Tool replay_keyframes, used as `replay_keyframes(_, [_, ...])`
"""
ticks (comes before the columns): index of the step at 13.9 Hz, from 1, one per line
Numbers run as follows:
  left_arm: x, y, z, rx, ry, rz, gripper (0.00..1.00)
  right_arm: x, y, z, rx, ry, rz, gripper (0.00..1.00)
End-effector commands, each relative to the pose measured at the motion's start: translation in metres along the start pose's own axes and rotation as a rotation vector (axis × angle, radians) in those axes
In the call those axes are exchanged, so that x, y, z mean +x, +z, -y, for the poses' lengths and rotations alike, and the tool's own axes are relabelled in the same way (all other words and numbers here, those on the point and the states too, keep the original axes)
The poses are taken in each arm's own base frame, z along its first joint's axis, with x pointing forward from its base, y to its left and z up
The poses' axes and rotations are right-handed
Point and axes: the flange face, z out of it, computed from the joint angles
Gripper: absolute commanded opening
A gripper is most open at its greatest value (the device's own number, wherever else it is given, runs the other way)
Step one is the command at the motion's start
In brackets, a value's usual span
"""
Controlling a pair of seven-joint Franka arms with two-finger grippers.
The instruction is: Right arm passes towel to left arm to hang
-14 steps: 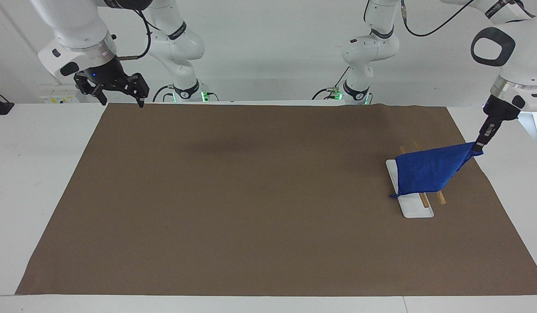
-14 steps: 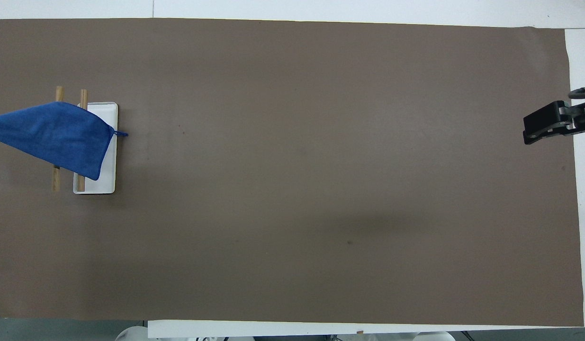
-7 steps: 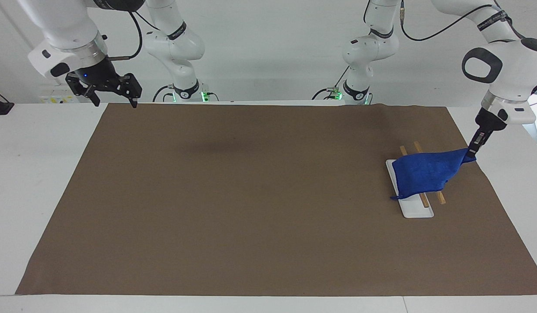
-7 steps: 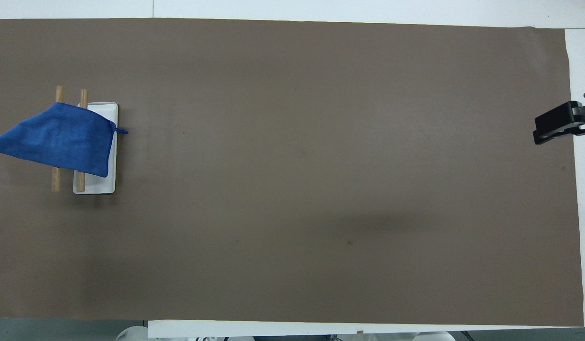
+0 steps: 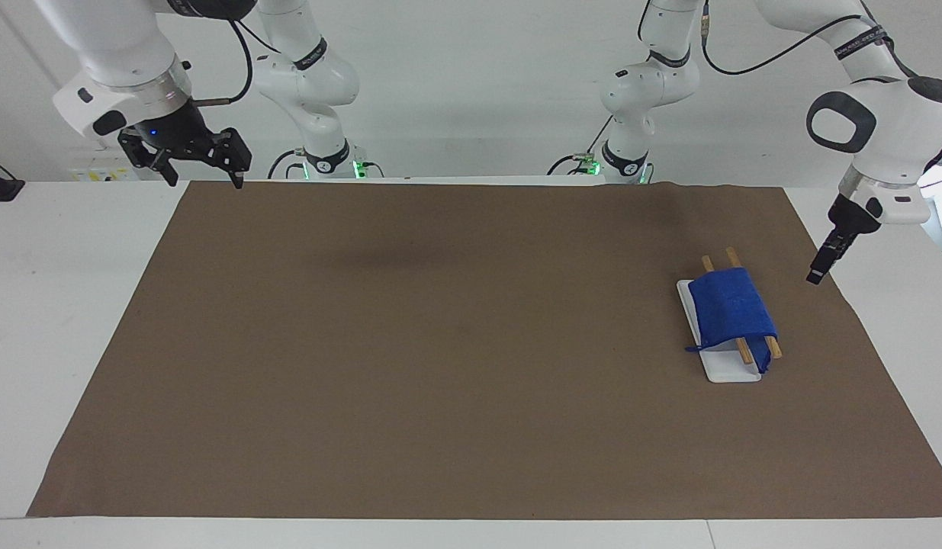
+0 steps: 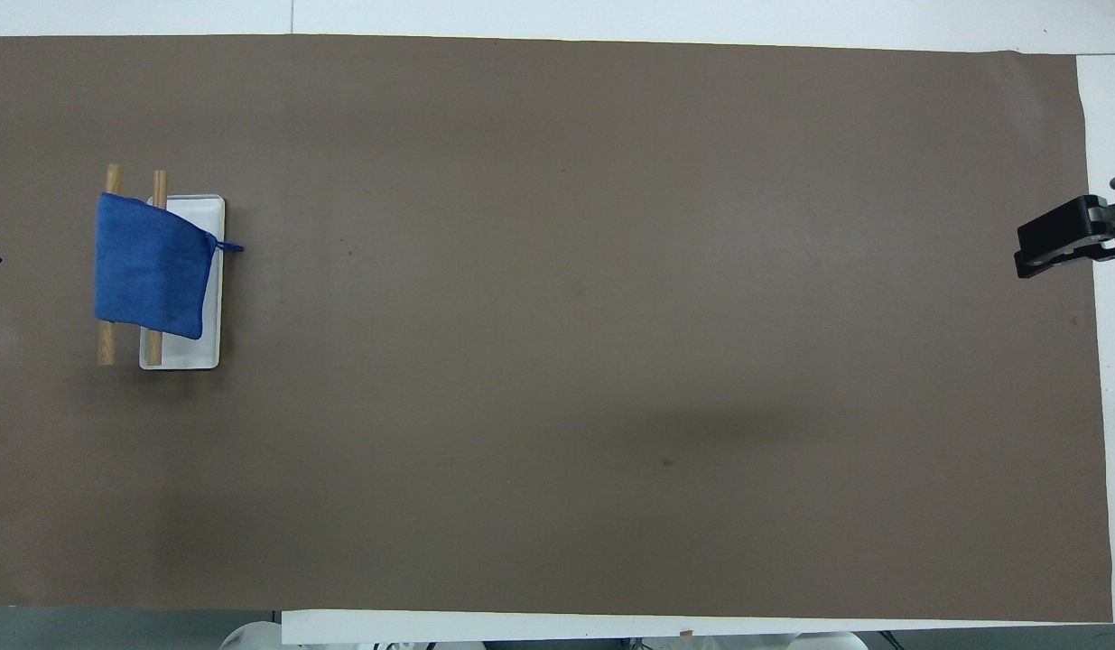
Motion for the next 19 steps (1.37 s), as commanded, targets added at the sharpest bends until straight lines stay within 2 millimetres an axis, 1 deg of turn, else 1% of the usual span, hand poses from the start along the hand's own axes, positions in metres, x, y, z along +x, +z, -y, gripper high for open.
replay_keyframes(1, [0.008, -0.055, -0.015, 0.02, 0.039, 0.075, 1.0, -0.009, 0.003, -0.012, 0.016, 0.013, 0.014, 1.0])
replay_keyframes(2, [-0.005, -0.07, -0.037, 0.03, 0.084, 0.125, 1.0, -0.009, 0.004, -0.014, 0.018, 0.012, 0.015, 1.0])
replay_keyframes(3, [-0.028, -0.086, -0.068, 0.041, 0.16, 0.17, 1.0, -0.016, -0.002, -0.016, 0.014, 0.02, 0.01, 1.0])
replay_keyframes(5, [-0.058, -0.116, -0.113, 0.071, 0.265, 0.257, 1.0, -0.025, -0.007, -0.018, 0.01, 0.025, 0.009, 1.0])
replay_keyframes(6, [-0.066, -0.137, -0.127, 0.084, 0.301, 0.288, 1.0, -0.026, -0.007, -0.015, 0.011, 0.025, 0.012, 1.0])
replay_keyframes(7, [-0.077, -0.15, -0.141, 0.108, 0.342, 0.326, 1.0, -0.029, -0.007, -0.01, 0.009, 0.017, 0.014, 1.0])
replay_keyframes(8, [-0.089, -0.162, -0.156, 0.108, 0.41, 0.341, 1.0, -0.03, -0.006, -0.002, 0.007, 0.008, 0.021, 1.0])
replay_keyframes(9, [-0.101, -0.167, -0.17, 0.105, 0.515, 0.364, 1.0, -0.029, -0.006, -0.008, 0.009, 0.024, 0.02, 1.0])
replay_keyframes(10, [-0.104, -0.169, -0.172, 0.102, 0.609, 0.381, 1.0, -0.027, -0.005, -0.008, 0.009, 0.023, 0.017, 1.0])
replay_keyframes(11, [-0.103, -0.169, -0.174, 0.107, 0.662, 0.382, 1.0, -0.026, -0.004, -0.009, 0.01, 0.02, 0.017, 1.0])
replay_keyframes(13, [-0.098, -0.174, -0.175, 0.091, 0.655, 0.417, 1.0, -0.022, 0.001, -0.016, 0.014, 0.027, 0.029, 1.0])
replay_keyframes(14, [-0.095, -0.178, -0.172, 0.075, 0.643, 0.439, 1.0, -0.019, 0.003, -0.018, 0.014, 0.029, 0.028, 1.0])
replay_keyframes(15, [-0.093, -0.18, -0.171, 0.079, 0.64, 0.449, 1.0, -0.014, 0.007, -0.017, 0.017, 0.027, 0.035, 1.0])
replay_keyframes(19, [-0.091, -0.177, -0.172, 0.078, 0.639, 0.444, 1.0, -0.013, 0.006, -0.011, 0.031, 0.021, 0.027, 1.0])
